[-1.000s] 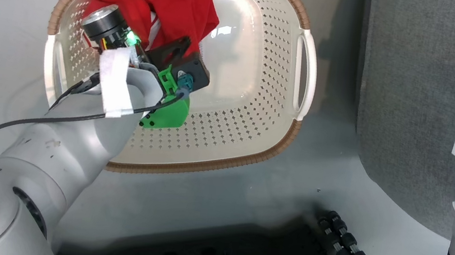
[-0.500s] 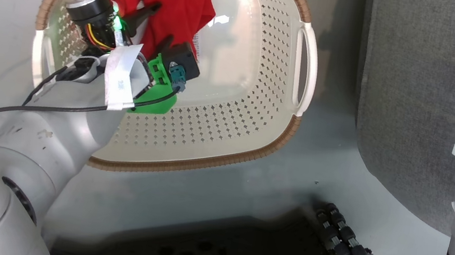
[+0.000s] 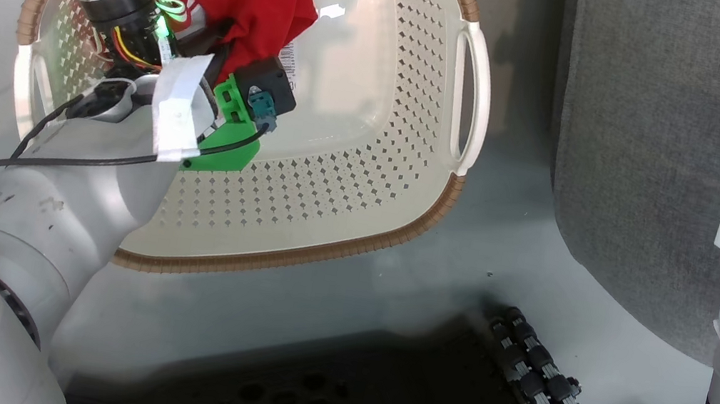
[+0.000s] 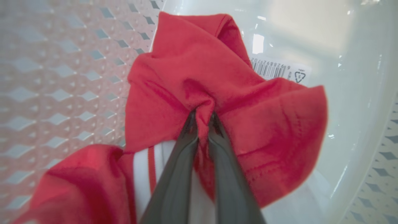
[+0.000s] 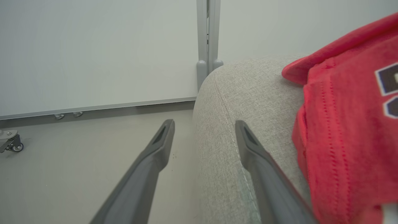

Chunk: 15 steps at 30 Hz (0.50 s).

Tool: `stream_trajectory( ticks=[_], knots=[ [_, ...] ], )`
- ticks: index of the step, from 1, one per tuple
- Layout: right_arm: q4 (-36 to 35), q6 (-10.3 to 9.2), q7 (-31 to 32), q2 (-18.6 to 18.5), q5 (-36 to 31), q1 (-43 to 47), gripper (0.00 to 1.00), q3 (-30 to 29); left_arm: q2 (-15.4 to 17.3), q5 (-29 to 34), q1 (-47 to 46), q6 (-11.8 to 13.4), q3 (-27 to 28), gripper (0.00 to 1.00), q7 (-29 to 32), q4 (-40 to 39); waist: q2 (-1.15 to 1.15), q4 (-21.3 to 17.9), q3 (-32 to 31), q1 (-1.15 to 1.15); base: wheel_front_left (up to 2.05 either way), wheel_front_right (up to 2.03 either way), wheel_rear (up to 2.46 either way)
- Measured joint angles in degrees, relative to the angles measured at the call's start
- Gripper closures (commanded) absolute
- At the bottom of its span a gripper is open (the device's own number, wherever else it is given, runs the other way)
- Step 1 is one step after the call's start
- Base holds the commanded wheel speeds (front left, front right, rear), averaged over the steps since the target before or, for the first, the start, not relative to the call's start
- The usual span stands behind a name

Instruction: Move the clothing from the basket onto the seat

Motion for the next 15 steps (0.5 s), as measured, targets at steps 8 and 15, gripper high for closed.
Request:
stream_trajectory(
  ticks=[8,15],
  knots=[
    [2.03,0.00,0.00,0.01,1.57,-0.15,0.00,-1.27,-1.48,-9.04,2.72,-0.03,7.68,1.00,-6.26,-1.63,0.00,1.12,-2.61,0.00,0.00,0.00,0.00],
    [3.65,0.00,-0.01,0.07,0.52,-0.23,0.00,-0.44,-1.55,-12.44,7.66,1.67,12.71,1.00,-7.23,-12.33,0.00,2.97,-7.49,0.00,0.00,0.00,0.00]
  ],
)
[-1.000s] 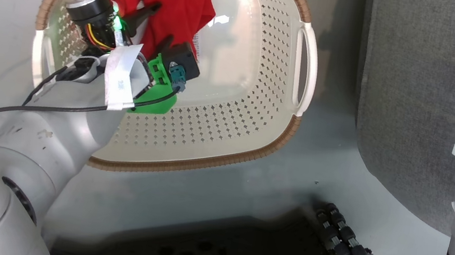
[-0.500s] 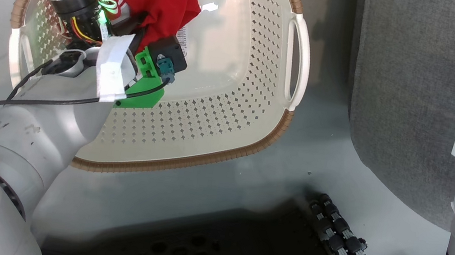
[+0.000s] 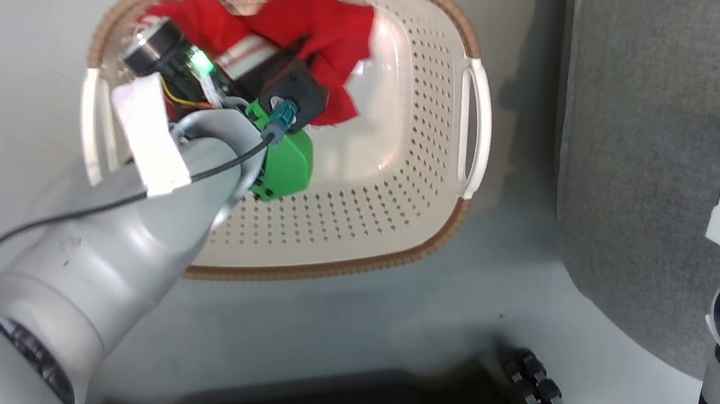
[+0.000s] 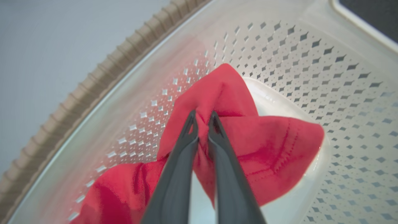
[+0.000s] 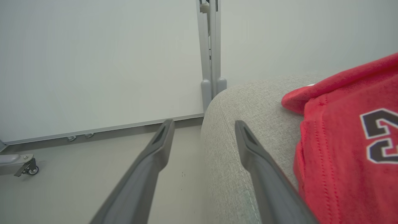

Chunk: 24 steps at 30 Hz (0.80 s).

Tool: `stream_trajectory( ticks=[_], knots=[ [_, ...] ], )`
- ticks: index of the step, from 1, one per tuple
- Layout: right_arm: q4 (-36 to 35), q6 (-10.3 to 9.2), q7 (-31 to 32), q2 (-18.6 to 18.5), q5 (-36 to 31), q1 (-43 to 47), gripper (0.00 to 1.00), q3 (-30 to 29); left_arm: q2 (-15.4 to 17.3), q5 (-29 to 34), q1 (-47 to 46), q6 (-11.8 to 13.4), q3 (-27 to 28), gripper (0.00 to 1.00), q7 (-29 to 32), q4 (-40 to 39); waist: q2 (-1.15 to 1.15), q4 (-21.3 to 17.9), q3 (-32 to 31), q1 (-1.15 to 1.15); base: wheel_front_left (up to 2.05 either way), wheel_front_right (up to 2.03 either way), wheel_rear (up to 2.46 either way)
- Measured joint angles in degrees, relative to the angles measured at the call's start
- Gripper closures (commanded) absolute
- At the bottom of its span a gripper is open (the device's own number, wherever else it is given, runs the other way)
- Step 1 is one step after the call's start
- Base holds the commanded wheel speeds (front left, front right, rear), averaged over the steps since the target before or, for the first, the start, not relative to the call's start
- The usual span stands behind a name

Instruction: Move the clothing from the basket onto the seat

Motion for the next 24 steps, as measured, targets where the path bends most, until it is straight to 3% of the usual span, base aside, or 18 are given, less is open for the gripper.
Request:
stream_trajectory(
  ticks=[10,24],
  knots=[
    [3.54,0.00,0.01,0.00,-1.43,4.36,0.00,1.70,4.61,-0.49,13.35,2.25,9.84,1.00,-0.08,-17.12,0.00,1.98,-10.31,0.00,0.00,0.00,0.00],
    [8.60,0.00,0.01,0.02,-3.50,14.25,0.00,6.34,4.16,1.97,31.06,1.38,22.72,1.00,-0.08,-31.34,0.00,3.56,-28.50,0.00,0.00,0.00,0.00]
  ],
)
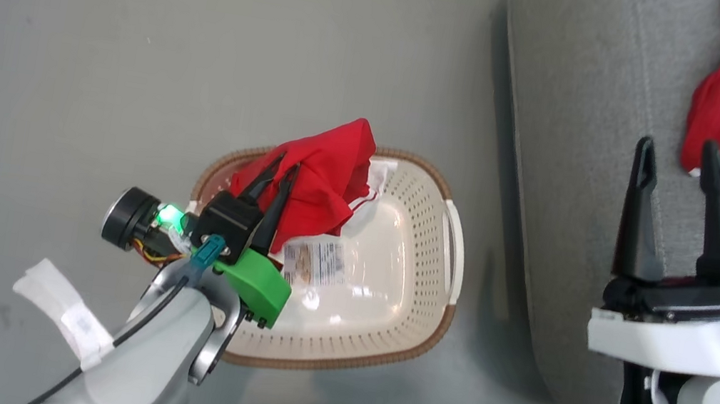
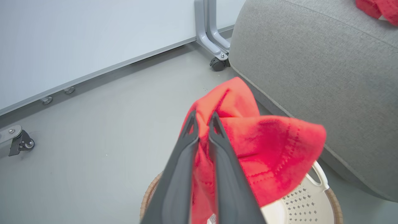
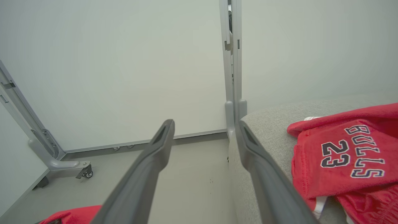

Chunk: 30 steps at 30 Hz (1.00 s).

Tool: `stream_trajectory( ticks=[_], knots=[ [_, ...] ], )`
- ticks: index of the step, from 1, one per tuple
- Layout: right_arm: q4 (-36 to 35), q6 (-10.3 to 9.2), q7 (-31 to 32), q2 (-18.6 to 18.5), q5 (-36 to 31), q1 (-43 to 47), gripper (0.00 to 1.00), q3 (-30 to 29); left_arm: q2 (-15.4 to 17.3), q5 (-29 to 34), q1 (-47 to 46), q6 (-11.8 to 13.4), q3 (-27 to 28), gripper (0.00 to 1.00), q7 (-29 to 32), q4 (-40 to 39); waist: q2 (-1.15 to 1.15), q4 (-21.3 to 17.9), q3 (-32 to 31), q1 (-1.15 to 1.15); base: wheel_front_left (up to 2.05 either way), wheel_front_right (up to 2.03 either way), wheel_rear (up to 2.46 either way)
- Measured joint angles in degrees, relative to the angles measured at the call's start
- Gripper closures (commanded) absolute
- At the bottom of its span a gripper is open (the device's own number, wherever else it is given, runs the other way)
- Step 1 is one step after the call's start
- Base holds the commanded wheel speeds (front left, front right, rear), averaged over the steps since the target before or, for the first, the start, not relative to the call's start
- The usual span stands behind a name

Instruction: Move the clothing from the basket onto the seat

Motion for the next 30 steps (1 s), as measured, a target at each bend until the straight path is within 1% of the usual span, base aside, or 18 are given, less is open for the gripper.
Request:
stream_trajectory(
  ticks=[9,17,26,30],
  knots=[
    [2.13,0.00,0.00,-0.01,-1.86,6.25,0.00,2.14,-1.44,3.18,6.28,-0.79,5.80,1.00,0.00,-9.37,0.00,0.92,-10.63,0.00,0.00,0.00,0.00],
    [3.21,0.00,0.00,-0.03,-3.19,10.89,0.00,4.33,-2.76,5.86,9.28,-2.15,8.68,1.00,0.00,-16.71,0.00,1.46,-18.53,0.00,0.00,0.00,0.00],
    [3.88,0.00,0.00,-0.36,-4.17,12.77,0.00,6.48,-3.59,7.82,10.83,-3.26,10.22,1.00,0.00,-23.46,0.00,1.61,-24.32,0.00,0.00,0.00,0.00],
    [3.82,0.00,-0.01,-0.66,-4.22,13.12,0.00,7.53,-3.69,9.44,11.51,-4.34,10.03,1.00,-0.01,-26.14,0.00,1.43,-25.61,0.00,0.00,0.00,0.00]
  ],
)
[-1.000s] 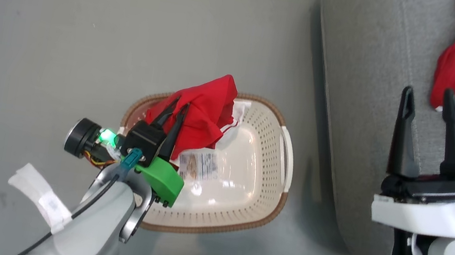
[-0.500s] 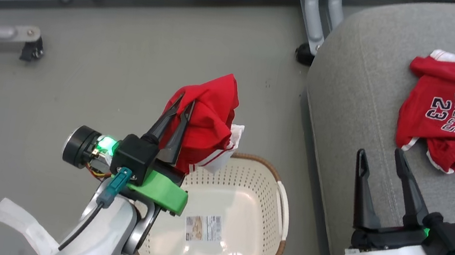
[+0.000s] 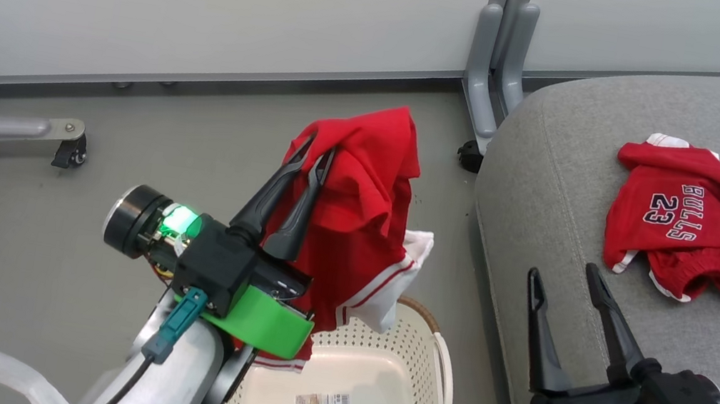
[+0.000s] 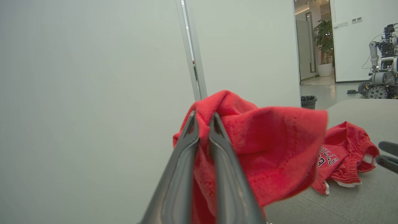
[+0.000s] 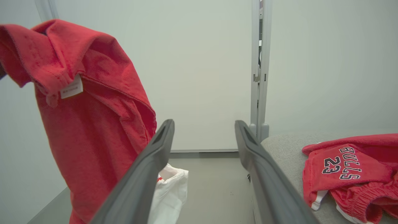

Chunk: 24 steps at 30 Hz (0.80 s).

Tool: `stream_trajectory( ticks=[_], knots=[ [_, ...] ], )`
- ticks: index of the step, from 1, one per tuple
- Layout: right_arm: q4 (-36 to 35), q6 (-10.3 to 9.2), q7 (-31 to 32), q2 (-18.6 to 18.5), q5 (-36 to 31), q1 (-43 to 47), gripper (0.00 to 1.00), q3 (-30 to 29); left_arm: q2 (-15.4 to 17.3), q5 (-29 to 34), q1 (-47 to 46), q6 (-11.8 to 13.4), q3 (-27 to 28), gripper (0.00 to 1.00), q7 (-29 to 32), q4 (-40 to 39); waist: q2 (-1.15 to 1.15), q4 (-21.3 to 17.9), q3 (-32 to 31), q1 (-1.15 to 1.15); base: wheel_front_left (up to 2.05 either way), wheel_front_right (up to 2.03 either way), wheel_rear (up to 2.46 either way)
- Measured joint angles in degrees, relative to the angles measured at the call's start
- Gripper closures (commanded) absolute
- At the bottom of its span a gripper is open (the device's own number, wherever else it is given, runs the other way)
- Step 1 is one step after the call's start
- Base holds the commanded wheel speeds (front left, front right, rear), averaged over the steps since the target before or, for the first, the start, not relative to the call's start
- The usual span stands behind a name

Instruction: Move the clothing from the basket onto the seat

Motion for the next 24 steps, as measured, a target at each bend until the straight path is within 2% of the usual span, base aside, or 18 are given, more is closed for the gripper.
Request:
stream_trajectory(
  ticks=[10,17,24],
  knots=[
    [1.62,0.00,0.00,-4.36,0.23,-5.59,0.00,6.64,-0.27,2.12,-1.76,-2.45,-2.18,1.00,0.01,-3.72,0.00,0.94,2.44,0.00,0.00,0.00,0.00],
    [5.75,0.00,0.01,-7.92,5.42,-11.65,0.00,12.95,-1.09,3.22,-4.46,-3.89,-4.45,1.00,0.01,-4.35,0.00,2.35,3.71,0.00,0.00,0.00,0.00],
    [9.43,0.00,0.01,-9.33,6.72,-16.63,0.00,15.36,-1.58,3.64,-6.15,-4.65,-6.90,1.00,0.01,-4.49,0.00,3.64,4.72,0.00,0.00,0.00,0.00]
  ],
)
